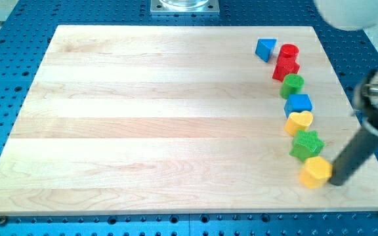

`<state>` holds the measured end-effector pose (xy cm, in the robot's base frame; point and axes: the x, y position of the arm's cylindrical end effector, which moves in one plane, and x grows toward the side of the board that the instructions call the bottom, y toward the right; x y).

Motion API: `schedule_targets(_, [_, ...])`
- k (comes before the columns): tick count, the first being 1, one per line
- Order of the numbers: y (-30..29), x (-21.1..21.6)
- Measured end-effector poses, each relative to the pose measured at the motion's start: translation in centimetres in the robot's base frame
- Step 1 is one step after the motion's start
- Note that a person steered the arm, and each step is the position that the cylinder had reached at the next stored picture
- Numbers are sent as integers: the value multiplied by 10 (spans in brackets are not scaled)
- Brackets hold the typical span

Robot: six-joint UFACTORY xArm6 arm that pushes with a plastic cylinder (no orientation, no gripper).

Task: Push the yellow hexagon to the bottom center of the board

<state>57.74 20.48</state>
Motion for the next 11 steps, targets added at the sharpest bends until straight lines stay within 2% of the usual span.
schedule_targets(1, [-76,0])
schedule_targets(3, [-85,32])
schedule_targets(4, [-162,9])
schedule_targets(5, [-194,5])
schedule_targets(6, [-148,-27])
schedule_targets(7, [-200,-43])
schedule_targets(8, [-233,-24])
schedule_targets(9, [-219,-14])
schedule_targets(10, [-117,38])
schedule_targets(11, [29,36])
